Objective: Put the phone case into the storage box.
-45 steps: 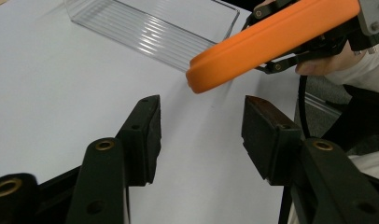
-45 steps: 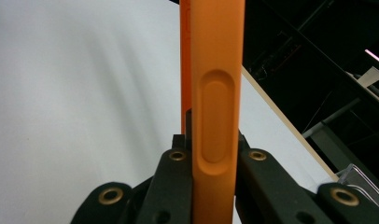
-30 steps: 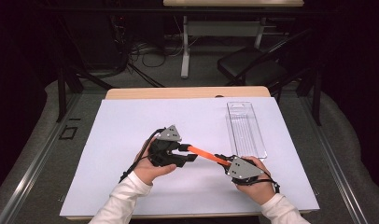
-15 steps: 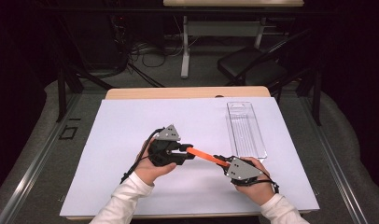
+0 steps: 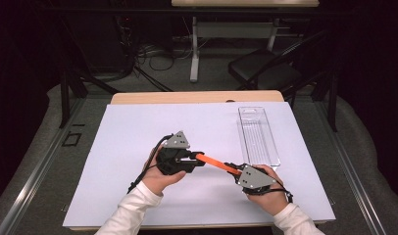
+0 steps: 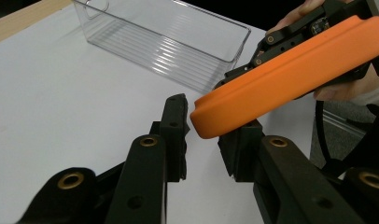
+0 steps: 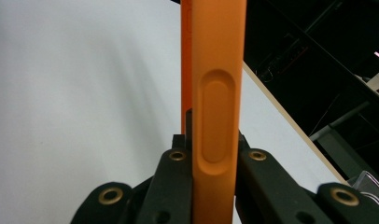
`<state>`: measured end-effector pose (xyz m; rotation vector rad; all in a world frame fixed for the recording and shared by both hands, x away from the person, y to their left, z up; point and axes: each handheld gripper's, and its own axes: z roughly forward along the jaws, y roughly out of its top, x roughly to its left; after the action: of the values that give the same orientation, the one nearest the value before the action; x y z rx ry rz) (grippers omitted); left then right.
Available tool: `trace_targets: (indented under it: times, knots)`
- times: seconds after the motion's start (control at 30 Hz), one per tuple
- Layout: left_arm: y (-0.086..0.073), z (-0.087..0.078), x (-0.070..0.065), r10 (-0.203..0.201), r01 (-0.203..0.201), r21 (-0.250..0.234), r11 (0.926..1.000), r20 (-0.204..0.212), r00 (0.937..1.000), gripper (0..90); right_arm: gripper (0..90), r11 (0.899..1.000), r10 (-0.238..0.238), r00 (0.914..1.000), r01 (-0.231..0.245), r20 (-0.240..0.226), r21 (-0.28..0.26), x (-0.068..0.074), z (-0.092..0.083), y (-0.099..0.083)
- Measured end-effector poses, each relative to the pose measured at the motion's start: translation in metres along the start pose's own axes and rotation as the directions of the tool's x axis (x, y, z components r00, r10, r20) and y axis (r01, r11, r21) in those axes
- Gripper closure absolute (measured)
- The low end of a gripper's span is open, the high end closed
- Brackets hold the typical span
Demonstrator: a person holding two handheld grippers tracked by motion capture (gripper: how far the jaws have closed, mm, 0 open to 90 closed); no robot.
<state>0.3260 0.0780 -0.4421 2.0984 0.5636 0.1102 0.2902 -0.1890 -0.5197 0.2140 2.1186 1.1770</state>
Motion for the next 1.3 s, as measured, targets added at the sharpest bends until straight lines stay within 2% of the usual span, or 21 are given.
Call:
trace_targets:
  times: [0.1, 0.57, 0.9, 1.1, 1.3]
  knots:
    - [0.0, 0.0, -0.001, -0.014, 0.014, -0.011, 0.9998, 0.0, 0.9999, 73.2, 86.9, 1.0, 0.001, 1.0, -0.001, 0.001, -0.003, 0.0, 0.0, 0.0]
    - [-0.003, 0.001, -0.001, -0.003, 0.003, -0.048, 0.9989, 0.001, 1.0, 76.4, 86.8, 1.0, 0.008, 1.0, -0.008, -0.003, -0.004, -0.001, -0.001, -0.001]
    - [-0.003, 0.001, -0.004, -0.009, 0.008, -0.054, 0.9985, -0.022, 0.9997, 79.3, 86.6, 1.0, 0.014, 0.9999, -0.014, -0.008, -0.007, -0.001, -0.001, -0.001]
    - [-0.001, 0.0, -0.009, 0.003, -0.006, -0.059, 0.9982, -0.048, 0.9988, 80.5, 86.3, 1.0, 0.022, 0.9997, -0.022, -0.007, -0.011, -0.001, -0.001, -0.001]
    - [-0.001, -0.001, -0.011, -0.006, 0.002, -0.066, 0.9978, -0.062, 0.9981, 81.2, 85.7, 0.999, 0.028, 0.9996, -0.028, -0.007, -0.016, 0.0, 0.0, -0.001]
